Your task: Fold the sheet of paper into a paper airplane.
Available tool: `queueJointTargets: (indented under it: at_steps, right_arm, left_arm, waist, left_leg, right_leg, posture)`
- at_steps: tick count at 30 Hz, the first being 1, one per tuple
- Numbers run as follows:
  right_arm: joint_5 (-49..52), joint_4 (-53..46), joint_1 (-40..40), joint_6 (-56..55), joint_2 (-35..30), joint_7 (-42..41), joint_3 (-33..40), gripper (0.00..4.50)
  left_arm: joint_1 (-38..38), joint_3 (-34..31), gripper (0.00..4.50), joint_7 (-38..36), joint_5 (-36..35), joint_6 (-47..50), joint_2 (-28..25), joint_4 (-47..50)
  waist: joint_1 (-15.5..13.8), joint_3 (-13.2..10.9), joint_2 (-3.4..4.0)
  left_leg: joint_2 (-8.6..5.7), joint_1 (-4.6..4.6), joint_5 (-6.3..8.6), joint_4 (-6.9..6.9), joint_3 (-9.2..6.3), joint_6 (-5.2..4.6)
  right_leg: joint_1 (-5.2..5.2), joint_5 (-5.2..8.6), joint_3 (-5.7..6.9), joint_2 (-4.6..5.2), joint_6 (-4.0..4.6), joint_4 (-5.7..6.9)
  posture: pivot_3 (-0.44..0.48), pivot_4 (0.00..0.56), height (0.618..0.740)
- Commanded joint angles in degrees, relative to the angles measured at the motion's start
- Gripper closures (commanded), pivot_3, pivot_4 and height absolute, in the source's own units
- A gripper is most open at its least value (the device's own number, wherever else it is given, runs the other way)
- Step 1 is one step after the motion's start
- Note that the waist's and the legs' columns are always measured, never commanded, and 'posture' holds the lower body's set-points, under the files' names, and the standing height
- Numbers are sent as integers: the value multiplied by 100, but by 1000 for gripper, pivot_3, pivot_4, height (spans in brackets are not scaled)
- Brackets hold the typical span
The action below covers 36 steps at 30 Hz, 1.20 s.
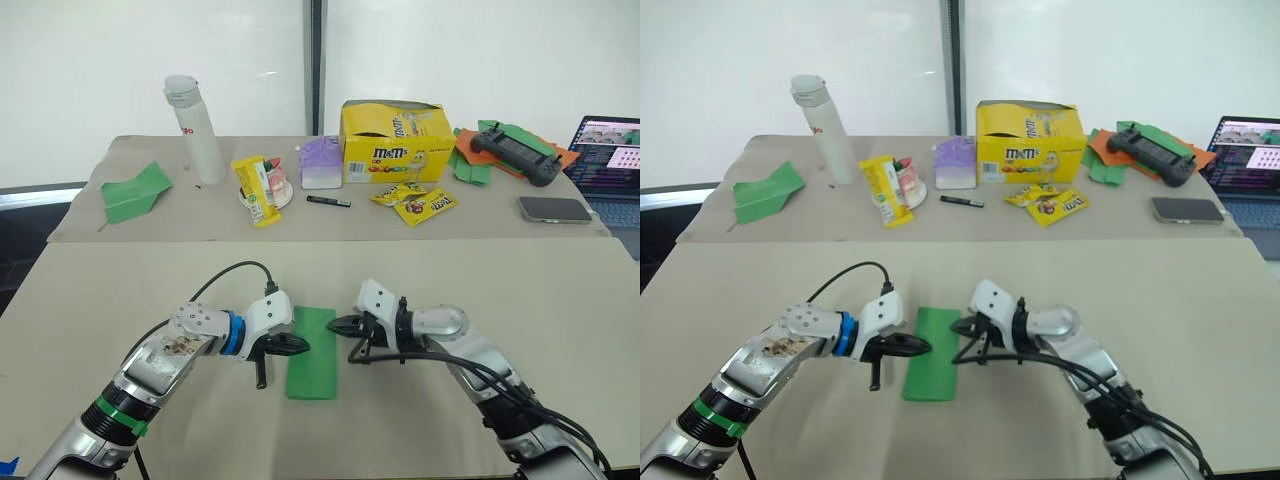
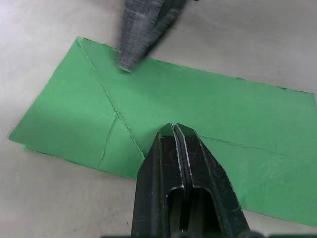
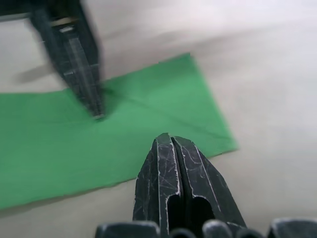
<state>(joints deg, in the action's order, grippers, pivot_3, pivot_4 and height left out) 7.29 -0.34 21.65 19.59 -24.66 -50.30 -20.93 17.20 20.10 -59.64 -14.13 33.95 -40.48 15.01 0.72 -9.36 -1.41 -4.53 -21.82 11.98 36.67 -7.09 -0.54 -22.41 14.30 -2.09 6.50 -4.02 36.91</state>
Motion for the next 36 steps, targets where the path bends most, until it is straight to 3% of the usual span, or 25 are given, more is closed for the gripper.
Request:
queueJointTargets:
  at_steps: [1, 6, 13, 24, 36]
  right_arm:
    - [-340, 793, 236, -304, 82, 298, 107, 4491]
    - [-669, 1389, 645, -814, 108, 564, 164, 4491]
    - [548, 612, 303, -1182, 407, -268, 770, 4491]
    - [-76, 342, -188, -1179, 16, -874, -98, 4491]
    - [-113, -258, -809, -834, -304, -1184, -425, 4491]
  left_arm:
    - [-119, 78, 4500, 2, 100, 118, -93, -27]
    - [-157, 47, 4500, 23, 77, 143, -83, -18]
    - [-133, -16, 4500, 12, -21, 213, -37, -37]
    - [-75, -39, 4500, -70, -83, 284, -119, -38]
    - [-35, -76, 4500, -290, -172, 335, -274, -31]
  waist:
    - [2, 0, 0]
    - [1, 2, 3]
    - [8, 0, 5]
    - [14, -1, 7]
    - [25, 1, 8]
  left_leg:
    - [4, 4, 0, 0, 0, 0]
    - [11, 9, 3, -2, 0, 5]
    - [13, -7, 6, -5, 0, 4]
    - [17, -15, 8, -6, 4, 6]
    - [37, -7, 23, -6, 6, 17]
  right_leg:
    - [4, 7, 2, -4, -12, -1]
    - [6, -8, 2, -10, 16, -1]
    - [-8, -9, 1, -10, 19, -5]
    - [-21, -8, 0, -15, 20, -4]
    - [-17, -1, 0, -33, 26, -8]
  posture:
    - [0, 150, 740]
    - [0, 150, 740]
    - [0, 150, 740]
    - [0, 150, 740]
    - [0, 150, 740]
